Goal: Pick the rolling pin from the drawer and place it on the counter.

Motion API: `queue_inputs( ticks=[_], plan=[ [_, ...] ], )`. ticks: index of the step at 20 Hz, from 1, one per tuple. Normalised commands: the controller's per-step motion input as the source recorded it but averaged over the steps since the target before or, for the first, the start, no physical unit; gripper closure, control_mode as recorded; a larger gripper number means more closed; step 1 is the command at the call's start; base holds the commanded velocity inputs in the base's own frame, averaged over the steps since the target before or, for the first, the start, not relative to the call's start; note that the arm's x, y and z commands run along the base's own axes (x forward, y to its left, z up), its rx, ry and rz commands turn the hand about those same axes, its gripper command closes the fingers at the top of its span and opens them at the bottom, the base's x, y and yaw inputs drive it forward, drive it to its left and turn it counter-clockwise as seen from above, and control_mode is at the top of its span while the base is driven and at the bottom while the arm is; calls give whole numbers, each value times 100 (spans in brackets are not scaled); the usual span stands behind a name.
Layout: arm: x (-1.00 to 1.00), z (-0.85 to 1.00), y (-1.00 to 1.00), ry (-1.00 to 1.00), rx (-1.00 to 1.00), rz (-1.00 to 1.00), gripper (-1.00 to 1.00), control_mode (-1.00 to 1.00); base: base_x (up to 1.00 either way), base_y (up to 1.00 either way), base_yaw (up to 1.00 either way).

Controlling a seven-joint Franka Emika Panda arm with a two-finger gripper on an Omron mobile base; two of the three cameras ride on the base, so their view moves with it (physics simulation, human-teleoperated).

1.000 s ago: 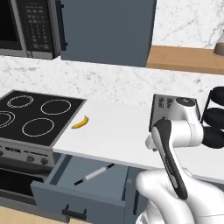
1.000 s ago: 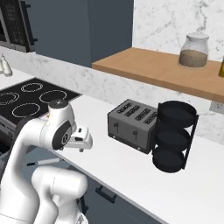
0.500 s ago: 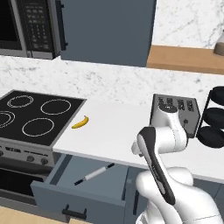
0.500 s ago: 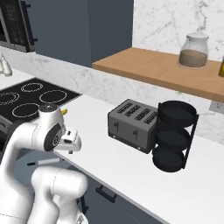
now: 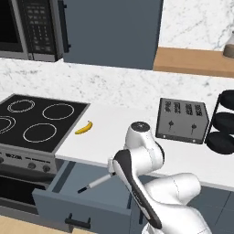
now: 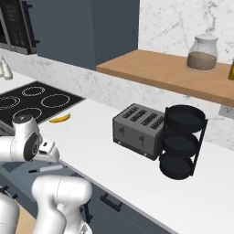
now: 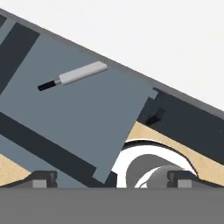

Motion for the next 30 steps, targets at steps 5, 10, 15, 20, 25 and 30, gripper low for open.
queue_inputs(
  ticks=[5, 10, 15, 20, 25, 30],
  plan=[
    [0, -47, 75, 4, 2, -6, -100, -100, 0, 0, 0],
    [2, -31, 52, 8, 4, -4, -100, -100, 0, 0, 0],
    [20, -13, 31, 10, 5, -8, -100, -100, 0, 0, 0],
    [30, -1, 16, 0, 2, -5, -100, -100, 0, 0, 0],
    [25, -25, 36, 0, -1, -5, -100, -100, 0, 0, 0],
    [4, -47, 29, 5, -3, -1, -100, -100, 0, 0, 0]
  ],
)
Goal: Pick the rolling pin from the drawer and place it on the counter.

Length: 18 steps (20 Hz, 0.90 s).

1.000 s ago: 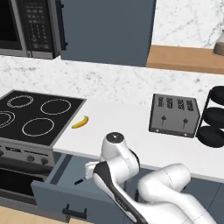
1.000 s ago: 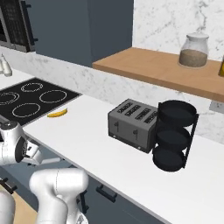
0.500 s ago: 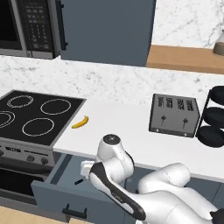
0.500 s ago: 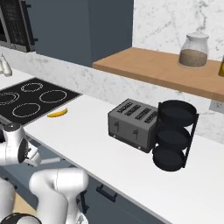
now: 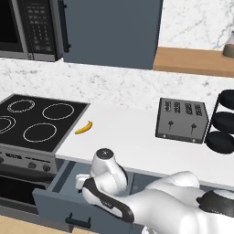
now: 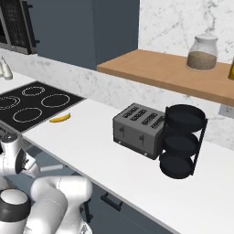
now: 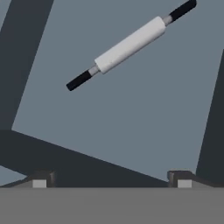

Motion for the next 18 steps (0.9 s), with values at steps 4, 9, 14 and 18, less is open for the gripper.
queue_inputs(
  ticks=[4, 9, 14, 18],
  plan=[
    [-8, -58, 17, 20, 0, 0, -100, -100, 0, 0, 0],
    [-75, -36, 27, 18, 0, 0, -100, -100, 0, 0, 0],
    [-100, -29, 50, 3, 0, 2, -100, -100, 0, 0, 0],
    [-96, -6, 23, -15, 0, 1, -100, -100, 0, 0, 0]
  ],
)
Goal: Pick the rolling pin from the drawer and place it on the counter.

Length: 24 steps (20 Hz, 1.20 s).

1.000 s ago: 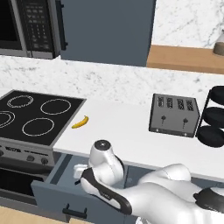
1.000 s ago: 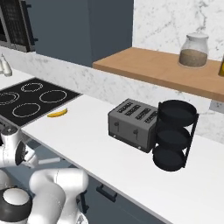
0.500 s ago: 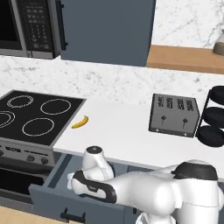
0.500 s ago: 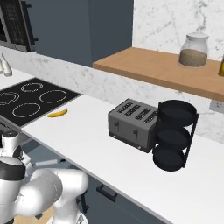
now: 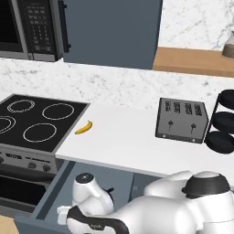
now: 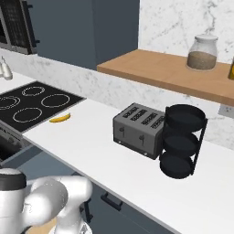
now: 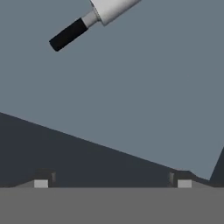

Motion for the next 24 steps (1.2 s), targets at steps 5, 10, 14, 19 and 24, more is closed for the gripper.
queue_inputs(
  ticks=[5, 10, 14, 19, 24],
  plan=[
    [-19, 92, -21, -17, 0, -2, -100, -100, 0, 0, 0],
    [3, 97, -7, 0, 0, -4, -100, -100, 0, 0, 0],
    [19, 29, -8, 0, 0, -15, -100, -100, 0, 0, 0],
    [56, 0, -4, 0, -5, -20, -100, -100, 0, 0, 0],
    [64, -17, -2, 0, -10, -12, -100, -100, 0, 0, 0]
  ],
)
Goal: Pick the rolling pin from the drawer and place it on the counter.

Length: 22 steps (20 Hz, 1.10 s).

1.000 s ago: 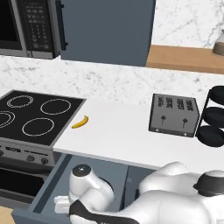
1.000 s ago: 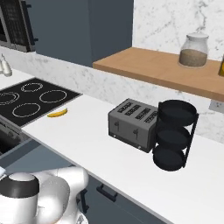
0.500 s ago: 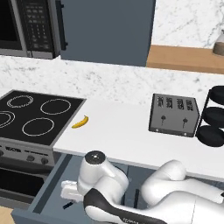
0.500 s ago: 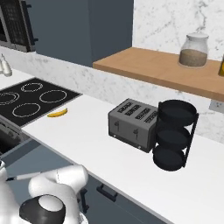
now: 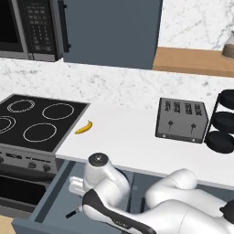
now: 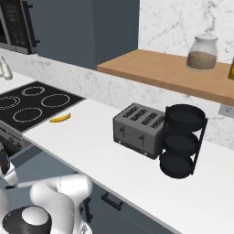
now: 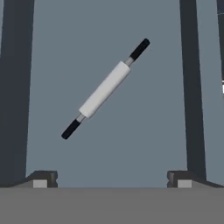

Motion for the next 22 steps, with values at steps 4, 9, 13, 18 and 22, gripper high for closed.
queue_inputs(
  ticks=[4, 9, 13, 18, 22],
  plan=[
    [37, -31, 0, 0, -8, 0, -100, -100, 0, 0, 0],
    [28, -39, 0, 0, -6, 0, -100, -100, 0, 0, 0],
    [12, -45, 0, 0, -2, 0, -100, -100, 0, 0, 0],
    [0, -42, 0, 0, 0, 0, -100, -100, 0, 0, 0],
    [3, -36, 0, 0, 0, 0, -100, -100, 0, 0, 0]
  ],
)
